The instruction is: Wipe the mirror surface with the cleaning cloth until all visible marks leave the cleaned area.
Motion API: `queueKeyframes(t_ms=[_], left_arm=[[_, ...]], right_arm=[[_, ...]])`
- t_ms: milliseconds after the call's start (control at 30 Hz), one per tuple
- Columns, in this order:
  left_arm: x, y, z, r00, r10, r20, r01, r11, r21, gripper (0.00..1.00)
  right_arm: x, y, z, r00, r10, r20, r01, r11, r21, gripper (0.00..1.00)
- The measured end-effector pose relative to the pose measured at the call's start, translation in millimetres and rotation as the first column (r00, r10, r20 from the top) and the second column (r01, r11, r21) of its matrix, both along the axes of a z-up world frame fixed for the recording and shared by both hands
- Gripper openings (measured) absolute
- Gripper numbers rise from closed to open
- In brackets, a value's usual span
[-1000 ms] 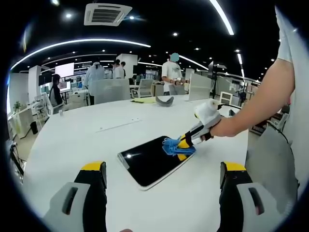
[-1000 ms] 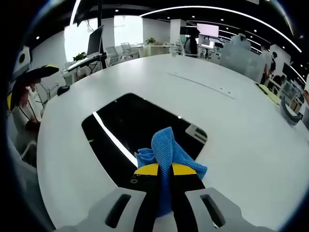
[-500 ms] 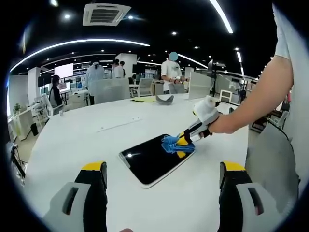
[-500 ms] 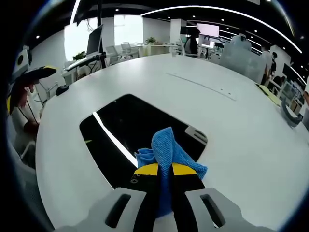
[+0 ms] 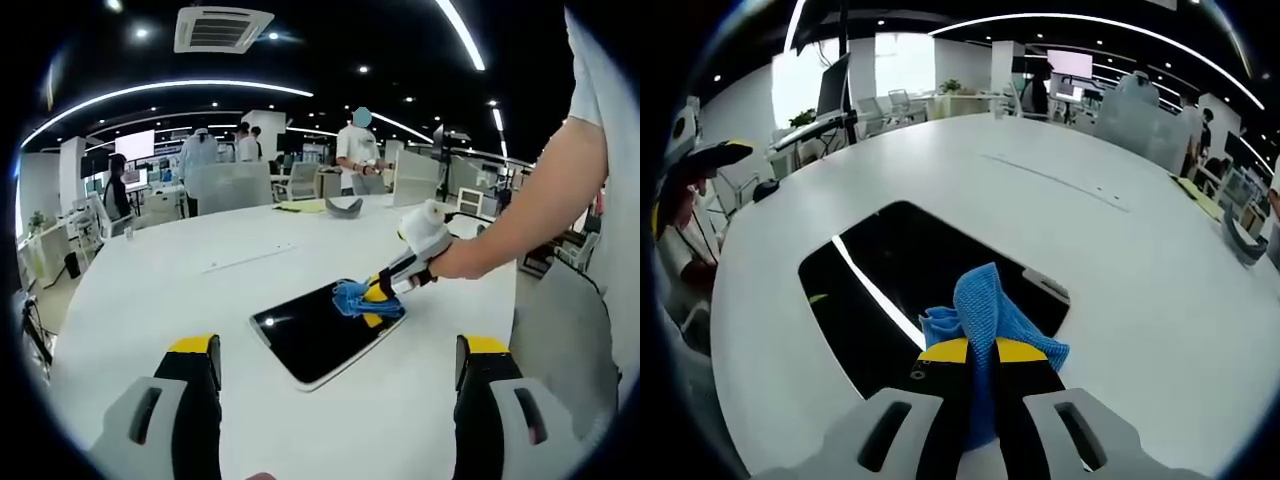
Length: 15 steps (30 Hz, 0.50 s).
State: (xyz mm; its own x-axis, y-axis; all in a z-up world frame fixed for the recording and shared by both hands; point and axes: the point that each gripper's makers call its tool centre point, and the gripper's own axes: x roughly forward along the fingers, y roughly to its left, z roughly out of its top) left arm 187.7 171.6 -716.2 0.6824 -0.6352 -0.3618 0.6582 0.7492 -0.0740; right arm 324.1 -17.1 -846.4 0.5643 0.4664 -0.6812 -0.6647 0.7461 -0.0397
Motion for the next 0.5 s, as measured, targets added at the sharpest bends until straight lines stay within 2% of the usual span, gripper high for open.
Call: queueKeyframes(t_ms=[500], left_arm=[[2.2,0.2,0.0,1.000,-0.003,0.004,0.003,1.000,-0.002,0.98]], right_arm=[[11.7,6.6,-0.3,1.000,0.002,0.001,-0.002,1.000,0.000,0.03]])
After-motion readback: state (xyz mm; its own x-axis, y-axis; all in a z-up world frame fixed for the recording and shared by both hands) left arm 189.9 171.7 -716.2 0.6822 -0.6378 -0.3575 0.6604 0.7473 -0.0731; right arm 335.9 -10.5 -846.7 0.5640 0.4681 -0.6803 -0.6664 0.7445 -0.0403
